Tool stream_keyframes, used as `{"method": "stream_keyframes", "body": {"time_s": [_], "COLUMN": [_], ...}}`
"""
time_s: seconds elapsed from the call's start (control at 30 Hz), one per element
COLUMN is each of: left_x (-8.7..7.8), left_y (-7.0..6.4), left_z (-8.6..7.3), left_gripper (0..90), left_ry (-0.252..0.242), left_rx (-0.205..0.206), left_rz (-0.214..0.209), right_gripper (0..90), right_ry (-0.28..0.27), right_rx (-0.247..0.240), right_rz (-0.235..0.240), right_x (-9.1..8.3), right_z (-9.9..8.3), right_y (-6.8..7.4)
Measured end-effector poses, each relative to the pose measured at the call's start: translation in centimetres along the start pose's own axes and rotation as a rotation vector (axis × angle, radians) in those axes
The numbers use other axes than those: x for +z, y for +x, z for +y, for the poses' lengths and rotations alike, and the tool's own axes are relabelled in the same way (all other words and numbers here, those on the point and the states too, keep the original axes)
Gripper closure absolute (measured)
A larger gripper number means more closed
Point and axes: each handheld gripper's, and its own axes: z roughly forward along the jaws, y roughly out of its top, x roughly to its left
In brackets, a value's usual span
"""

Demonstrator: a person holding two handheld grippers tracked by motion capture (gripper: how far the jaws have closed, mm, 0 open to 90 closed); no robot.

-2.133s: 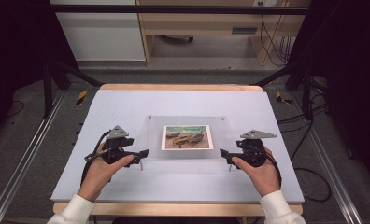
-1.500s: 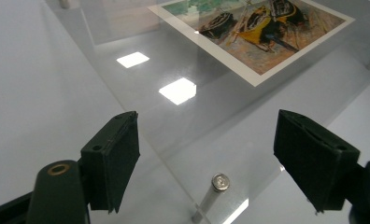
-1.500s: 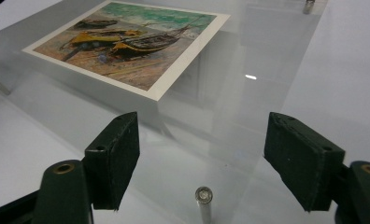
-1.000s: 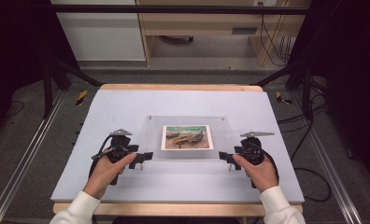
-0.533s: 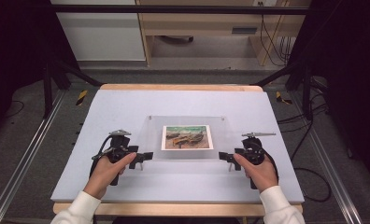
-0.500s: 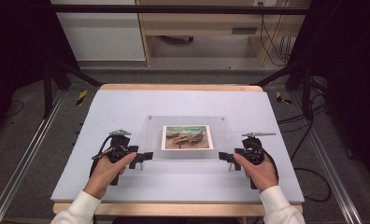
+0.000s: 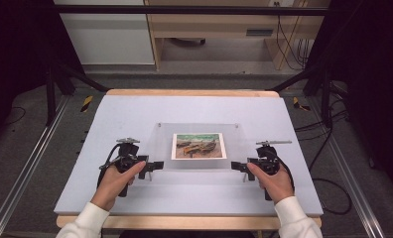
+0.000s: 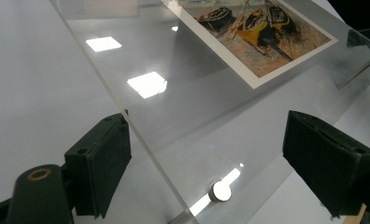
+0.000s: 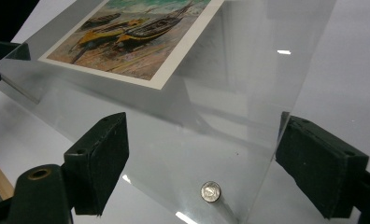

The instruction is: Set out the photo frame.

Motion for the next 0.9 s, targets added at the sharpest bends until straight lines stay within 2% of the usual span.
{"method": "stream_keyframes", "body": {"time_s": [0.1,0.53,0.67,0.8,0.9], "left_x": [0.2,-0.1,-0.3,-0.7,-0.9], "left_y": [0.1,0.1,-0.2,-0.9,-1.0], "left_z": [-0.1,-0.3,-0.6,-0.9,-1.2], "left_gripper": [15.1,18.3,18.5,18.7,20.5], "left_ry": [-0.002,-0.011,-0.017,-0.024,-0.038], "left_rx": [-0.013,-0.016,0.002,0.041,0.038], "left_rz": [-0.022,-0.020,-0.008,0.017,0.019], "right_gripper": [19.0,19.4,19.4,19.5,19.5], "right_ry": [-0.005,-0.027,-0.037,-0.041,-0.050], "right_rx": [0.002,-0.017,-0.038,-0.067,-0.081], "right_rz": [-0.001,0.001,-0.007,-0.026,-0.031], "right_x": [0.0,-0.1,-0.2,-0.5,-0.7], "right_z": [0.0,-0.4,-0.6,-0.9,-1.1], "right_y": [0.0,0.0,0.3,0.8,1.0]}}
